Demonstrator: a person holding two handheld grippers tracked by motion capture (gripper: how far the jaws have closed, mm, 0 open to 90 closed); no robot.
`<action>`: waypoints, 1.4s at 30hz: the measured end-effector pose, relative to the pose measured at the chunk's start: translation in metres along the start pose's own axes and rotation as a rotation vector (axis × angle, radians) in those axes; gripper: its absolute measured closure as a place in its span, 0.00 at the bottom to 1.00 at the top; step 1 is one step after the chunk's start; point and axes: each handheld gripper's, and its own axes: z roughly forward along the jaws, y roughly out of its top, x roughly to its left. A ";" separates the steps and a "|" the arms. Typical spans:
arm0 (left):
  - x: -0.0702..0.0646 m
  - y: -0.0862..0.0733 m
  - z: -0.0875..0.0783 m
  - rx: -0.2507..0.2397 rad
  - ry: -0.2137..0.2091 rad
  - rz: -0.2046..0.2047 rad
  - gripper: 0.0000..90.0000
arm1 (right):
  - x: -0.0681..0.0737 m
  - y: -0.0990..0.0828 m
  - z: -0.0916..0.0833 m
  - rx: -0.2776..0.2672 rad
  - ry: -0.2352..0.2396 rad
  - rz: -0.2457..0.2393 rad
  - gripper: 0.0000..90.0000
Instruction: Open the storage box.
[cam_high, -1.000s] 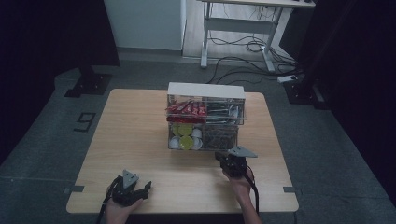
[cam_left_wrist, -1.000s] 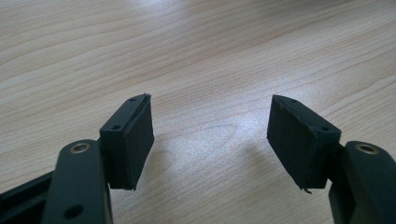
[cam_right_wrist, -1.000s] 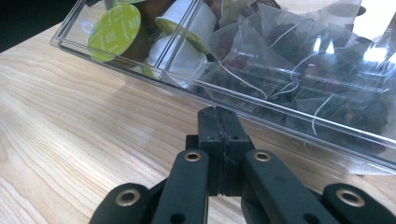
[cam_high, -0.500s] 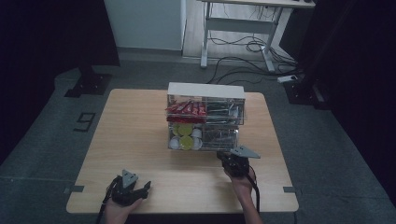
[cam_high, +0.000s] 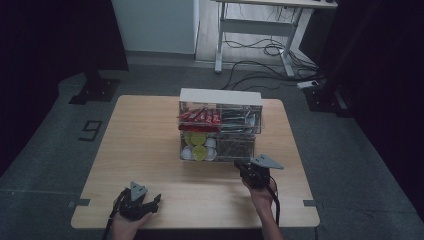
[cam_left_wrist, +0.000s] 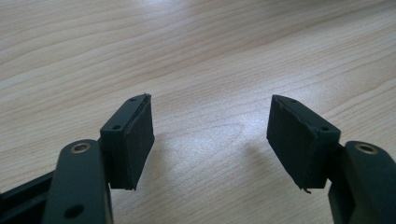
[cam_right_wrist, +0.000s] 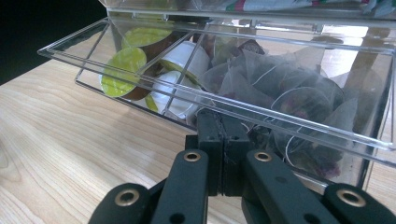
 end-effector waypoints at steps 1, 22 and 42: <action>0.000 0.000 0.000 0.000 0.000 -0.001 0.35 | 0.000 0.000 0.000 0.000 0.000 0.000 0.98; 0.002 0.001 -0.004 -0.012 -0.011 -0.014 0.35 | 0.003 0.013 -0.001 -0.024 0.002 -0.002 0.98; 0.004 0.001 -0.005 -0.013 -0.010 -0.013 0.35 | 0.001 0.046 0.003 -0.056 0.008 0.014 0.98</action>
